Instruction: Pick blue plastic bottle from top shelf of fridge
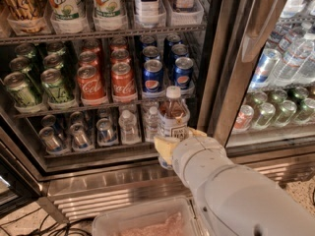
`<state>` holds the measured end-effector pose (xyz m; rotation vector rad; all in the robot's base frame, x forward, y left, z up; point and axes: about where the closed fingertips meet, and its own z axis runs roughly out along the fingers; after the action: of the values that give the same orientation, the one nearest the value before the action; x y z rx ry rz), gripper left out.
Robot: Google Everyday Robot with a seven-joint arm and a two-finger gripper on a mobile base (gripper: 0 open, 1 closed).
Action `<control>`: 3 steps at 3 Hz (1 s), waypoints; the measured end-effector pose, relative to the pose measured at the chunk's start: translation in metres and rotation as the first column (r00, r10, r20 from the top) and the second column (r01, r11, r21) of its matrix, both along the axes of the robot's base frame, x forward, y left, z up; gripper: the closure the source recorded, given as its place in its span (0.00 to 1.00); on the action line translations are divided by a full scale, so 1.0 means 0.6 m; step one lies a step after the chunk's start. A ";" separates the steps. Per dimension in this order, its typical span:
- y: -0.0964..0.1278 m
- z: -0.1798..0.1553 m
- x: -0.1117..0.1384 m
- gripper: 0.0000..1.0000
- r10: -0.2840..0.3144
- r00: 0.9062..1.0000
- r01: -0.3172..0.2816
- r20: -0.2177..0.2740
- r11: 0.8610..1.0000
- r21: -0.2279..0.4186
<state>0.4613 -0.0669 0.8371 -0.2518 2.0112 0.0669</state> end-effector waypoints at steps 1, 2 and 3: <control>0.000 -0.006 0.000 1.00 0.000 1.000 0.000 0.000 1.000 0.000; 0.001 -0.012 -0.001 1.00 0.001 1.000 -0.001 -0.003 1.000 0.003; 0.053 -0.094 -0.045 1.00 0.074 0.990 -0.066 -0.120 0.996 0.066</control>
Offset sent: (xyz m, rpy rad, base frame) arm -0.0690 0.0616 -0.1096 0.2988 0.3502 0.0423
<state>0.4343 -0.0352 0.7808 -0.2847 2.1176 0.1932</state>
